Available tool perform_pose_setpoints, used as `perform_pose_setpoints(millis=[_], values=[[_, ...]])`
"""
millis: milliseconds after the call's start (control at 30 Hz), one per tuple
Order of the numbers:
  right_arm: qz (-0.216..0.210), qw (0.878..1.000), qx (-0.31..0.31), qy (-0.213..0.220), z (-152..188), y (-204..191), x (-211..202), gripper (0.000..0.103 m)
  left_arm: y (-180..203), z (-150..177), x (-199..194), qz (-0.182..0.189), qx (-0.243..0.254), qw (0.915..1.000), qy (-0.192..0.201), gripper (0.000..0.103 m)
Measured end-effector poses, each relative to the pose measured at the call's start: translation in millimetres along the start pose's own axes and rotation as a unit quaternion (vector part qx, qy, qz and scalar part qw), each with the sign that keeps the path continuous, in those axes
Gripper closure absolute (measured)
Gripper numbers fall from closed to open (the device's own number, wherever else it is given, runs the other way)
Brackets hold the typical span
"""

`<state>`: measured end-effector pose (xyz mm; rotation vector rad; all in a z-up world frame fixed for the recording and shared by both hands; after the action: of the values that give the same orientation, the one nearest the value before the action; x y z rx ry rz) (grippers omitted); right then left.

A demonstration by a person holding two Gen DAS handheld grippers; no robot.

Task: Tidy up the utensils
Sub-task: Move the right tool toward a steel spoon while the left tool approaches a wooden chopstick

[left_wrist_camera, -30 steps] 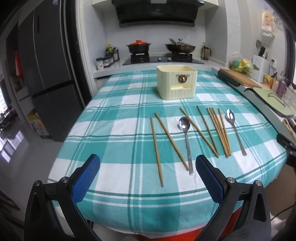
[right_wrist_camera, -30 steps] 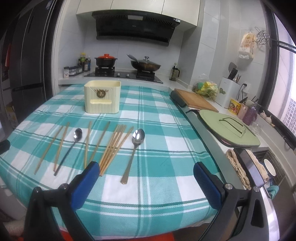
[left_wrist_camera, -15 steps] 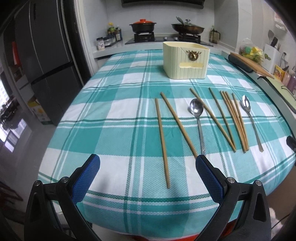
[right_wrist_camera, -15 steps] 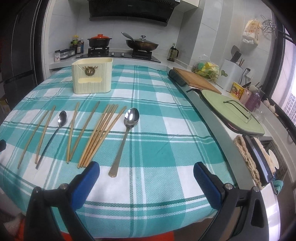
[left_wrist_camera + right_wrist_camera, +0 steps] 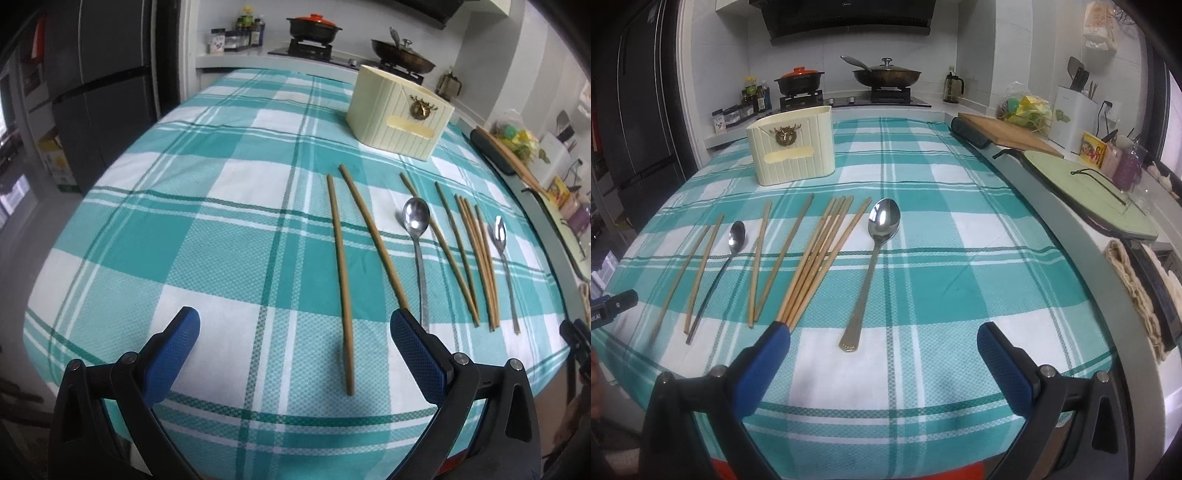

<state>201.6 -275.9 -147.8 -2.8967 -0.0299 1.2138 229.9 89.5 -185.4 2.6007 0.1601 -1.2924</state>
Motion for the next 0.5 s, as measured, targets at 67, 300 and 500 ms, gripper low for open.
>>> perform_pose_setpoints(millis=[67, 300, 500], values=[[-0.020, 1.000, 0.018, 0.000, 0.8, 4.4, 1.6, 0.000, -0.4, -4.8, 7.1, -0.010, 0.012, 0.9998, -0.008, 0.000], [-0.019, 0.998, 0.056, -0.017, -8.0, 25.6, 31.6, 0.000, 12.1, -37.2, 31.8, -0.035, 0.060, 0.9975, -0.012, 0.000], [-0.025, 0.998, 0.044, -0.044, -35.7, 21.8, 81.1, 0.014, 14.6, -62.1, 71.5, -0.059, 0.083, 0.9942, -0.034, 0.000]])
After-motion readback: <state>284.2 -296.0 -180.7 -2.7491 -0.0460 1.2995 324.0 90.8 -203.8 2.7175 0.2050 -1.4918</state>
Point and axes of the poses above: each gripper's, at about its wrist camera, not at the fingertips, and x roughly the way its jaws point, y to its right, z to its underside, the point moved 3 cm from there along x, roughly the way its jaws point
